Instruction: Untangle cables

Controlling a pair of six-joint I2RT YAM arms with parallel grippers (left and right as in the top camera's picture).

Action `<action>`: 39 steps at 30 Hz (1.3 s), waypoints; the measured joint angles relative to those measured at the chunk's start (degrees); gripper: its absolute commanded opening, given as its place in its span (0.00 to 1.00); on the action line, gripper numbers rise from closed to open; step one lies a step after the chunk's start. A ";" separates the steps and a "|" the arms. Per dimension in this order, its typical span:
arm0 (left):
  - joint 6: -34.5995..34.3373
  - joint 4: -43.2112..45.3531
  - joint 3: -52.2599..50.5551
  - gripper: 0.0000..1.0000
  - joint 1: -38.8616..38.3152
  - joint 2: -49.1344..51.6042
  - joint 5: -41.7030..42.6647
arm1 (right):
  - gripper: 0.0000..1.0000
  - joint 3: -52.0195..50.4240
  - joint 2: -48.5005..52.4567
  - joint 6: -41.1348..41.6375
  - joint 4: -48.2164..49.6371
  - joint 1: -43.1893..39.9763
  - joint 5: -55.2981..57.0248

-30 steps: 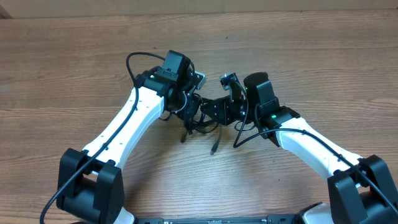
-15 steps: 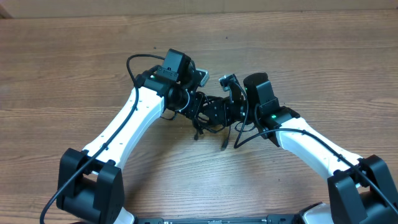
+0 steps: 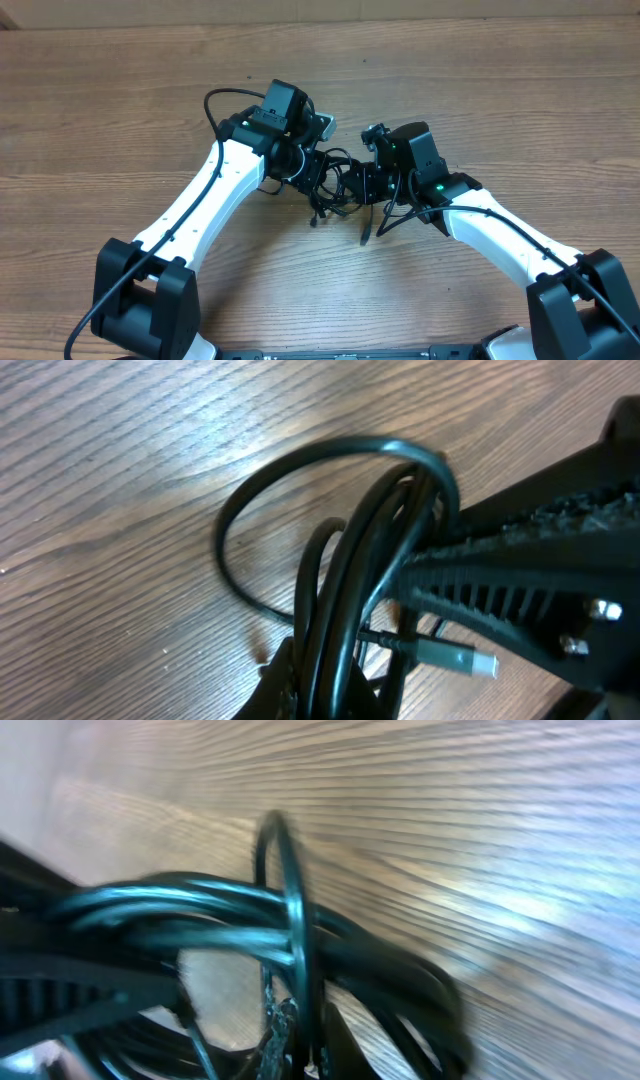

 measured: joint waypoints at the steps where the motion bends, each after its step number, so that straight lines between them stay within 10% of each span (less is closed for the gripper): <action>1: -1.27 -0.09 0.00 0.04 0.00 0.00 -1.64 | 0.04 0.02 0.00 1.36 -0.42 0.00 1.09; 11: -26.29 -8.50 0.00 0.04 -0.74 0.00 -25.75 | 0.04 0.02 0.00 14.27 -3.43 0.74 9.81; 26: -38.40 -10.75 0.00 0.04 0.76 0.00 -38.03 | 0.04 0.00 0.00 21.59 -5.90 0.24 17.64; 31: -33.29 -8.92 0.00 0.04 0.81 0.00 -37.24 | 0.07 0.00 0.00 21.86 -5.90 0.26 18.21; 39: -3.23 -5.86 0.00 0.04 0.85 0.00 -16.13 | 0.10 0.00 0.00 14.16 -2.03 0.26 12.15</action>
